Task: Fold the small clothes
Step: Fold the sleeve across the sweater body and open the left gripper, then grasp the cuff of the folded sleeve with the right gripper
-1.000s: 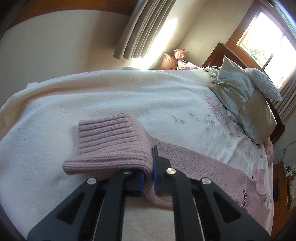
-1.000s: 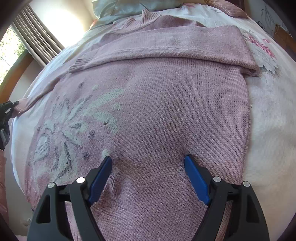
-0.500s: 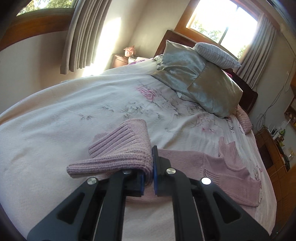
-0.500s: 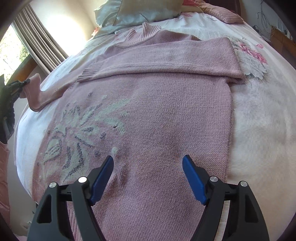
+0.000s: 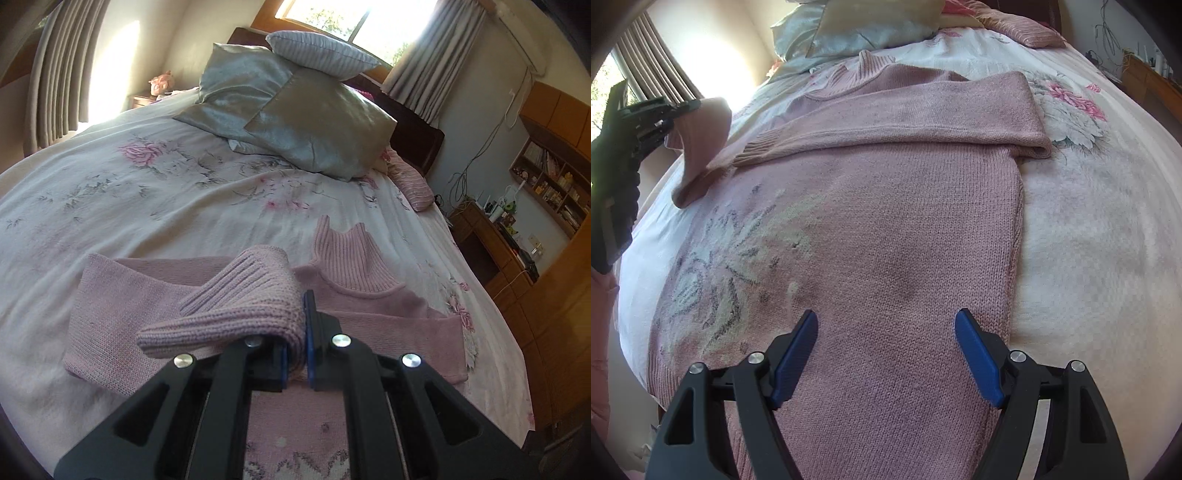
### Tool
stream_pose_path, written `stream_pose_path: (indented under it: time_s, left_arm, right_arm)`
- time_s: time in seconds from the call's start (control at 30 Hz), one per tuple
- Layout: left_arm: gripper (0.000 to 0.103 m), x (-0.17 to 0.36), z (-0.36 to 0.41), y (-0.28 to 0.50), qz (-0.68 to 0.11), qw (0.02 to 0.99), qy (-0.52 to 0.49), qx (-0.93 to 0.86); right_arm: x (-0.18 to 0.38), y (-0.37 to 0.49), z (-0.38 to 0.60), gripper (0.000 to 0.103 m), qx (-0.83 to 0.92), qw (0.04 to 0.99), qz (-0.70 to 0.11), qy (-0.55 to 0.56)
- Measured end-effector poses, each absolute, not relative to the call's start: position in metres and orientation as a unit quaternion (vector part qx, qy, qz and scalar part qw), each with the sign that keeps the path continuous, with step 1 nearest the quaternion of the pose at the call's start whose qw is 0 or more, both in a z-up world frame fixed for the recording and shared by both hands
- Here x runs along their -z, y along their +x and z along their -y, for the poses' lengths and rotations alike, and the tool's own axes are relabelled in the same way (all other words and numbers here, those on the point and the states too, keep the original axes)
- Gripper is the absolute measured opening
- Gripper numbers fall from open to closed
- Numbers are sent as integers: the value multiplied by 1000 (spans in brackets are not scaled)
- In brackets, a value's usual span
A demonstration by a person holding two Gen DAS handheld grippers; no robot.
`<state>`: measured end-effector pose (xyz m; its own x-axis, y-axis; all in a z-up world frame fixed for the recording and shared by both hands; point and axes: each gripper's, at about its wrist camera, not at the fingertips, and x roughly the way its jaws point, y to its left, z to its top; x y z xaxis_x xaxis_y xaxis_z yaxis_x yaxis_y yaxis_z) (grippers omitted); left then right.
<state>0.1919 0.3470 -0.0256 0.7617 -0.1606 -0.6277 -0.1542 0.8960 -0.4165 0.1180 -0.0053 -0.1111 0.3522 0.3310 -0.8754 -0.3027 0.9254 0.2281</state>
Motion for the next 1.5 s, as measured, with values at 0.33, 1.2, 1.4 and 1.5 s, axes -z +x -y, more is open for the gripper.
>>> stream_pose_path:
  time_s: [0.33, 1.2, 1.4, 1.5]
  left_arm:
    - [6, 76, -311, 222, -405, 885, -229, 20]
    - [64, 102, -352, 139, -429, 850, -283, 117]
    - [64, 80, -400, 113, -397, 879, -261, 40]
    - [64, 69, -419, 106, -384, 883, -269, 28]
  right_arm:
    - [125, 121, 12, 76, -192, 817, -544, 24]
    - [121, 137, -2, 75, -185, 811, -555, 21]
    - [83, 176, -55, 73, -253, 800, -543, 45]
    - [77, 204, -96, 73, -288, 779, -553, 62]
